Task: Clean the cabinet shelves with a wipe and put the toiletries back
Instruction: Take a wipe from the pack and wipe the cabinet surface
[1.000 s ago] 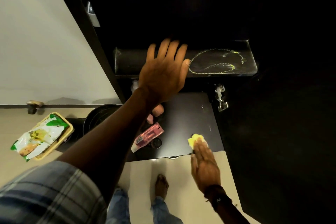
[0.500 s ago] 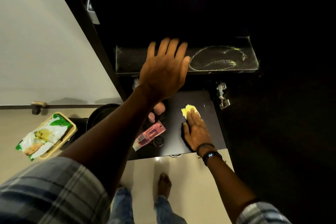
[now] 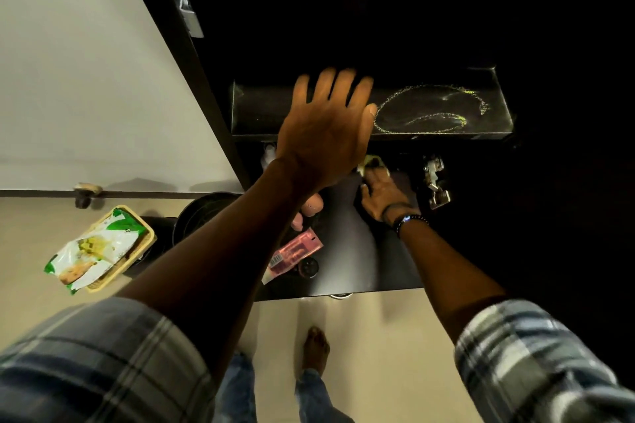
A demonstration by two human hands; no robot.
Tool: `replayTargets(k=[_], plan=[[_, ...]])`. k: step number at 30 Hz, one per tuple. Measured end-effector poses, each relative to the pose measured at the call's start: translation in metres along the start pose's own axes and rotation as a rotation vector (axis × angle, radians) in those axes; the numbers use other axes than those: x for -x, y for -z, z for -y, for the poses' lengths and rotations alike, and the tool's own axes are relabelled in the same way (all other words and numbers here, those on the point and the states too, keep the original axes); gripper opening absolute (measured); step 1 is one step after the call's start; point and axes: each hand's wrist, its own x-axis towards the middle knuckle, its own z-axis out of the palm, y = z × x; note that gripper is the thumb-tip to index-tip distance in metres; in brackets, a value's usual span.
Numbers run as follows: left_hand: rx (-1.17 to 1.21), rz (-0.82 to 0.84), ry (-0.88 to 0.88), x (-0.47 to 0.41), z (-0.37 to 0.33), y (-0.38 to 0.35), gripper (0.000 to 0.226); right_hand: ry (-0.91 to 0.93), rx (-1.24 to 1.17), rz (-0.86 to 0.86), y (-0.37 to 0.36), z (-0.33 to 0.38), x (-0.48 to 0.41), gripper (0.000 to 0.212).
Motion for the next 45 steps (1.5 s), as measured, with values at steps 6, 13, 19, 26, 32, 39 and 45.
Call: replayTargets(k=[6, 13, 19, 26, 32, 39, 45], plan=[[0.000, 0.007, 0.007, 0.000, -0.001, 0.002, 0.045, -0.170, 0.206, -0.053, -0.003, -0.037, 0.030, 0.060], [-0.005, 0.025, 0.012, -0.001, -0.001, 0.001, 0.046, -0.230, 0.375, 0.053, 0.044, -0.001, -0.020, 0.042], [0.007, 0.012, 0.019, -0.001, 0.001, 0.002, 0.048, 0.194, 0.255, -0.092, -0.008, 0.006, 0.021, 0.050], [0.005, 0.008, 0.020, -0.001, -0.001, 0.001, 0.047, -0.116, 0.122, -0.044, 0.018, -0.006, -0.007, 0.058], [-0.007, 0.007, 0.018, -0.002, 0.000, 0.000, 0.048, 0.265, -0.013, -0.120, -0.040, 0.023, 0.047, 0.057], [0.030, -0.033, 0.017, 0.000, -0.001, 0.000, 0.047, 0.227, 0.123, -0.101, -0.070, -0.028, 0.135, 0.057], [0.016, -0.037, 0.022, -0.001, 0.000, -0.002, 0.047, 0.061, 0.026, -0.178, -0.046, 0.011, 0.070, 0.057]])
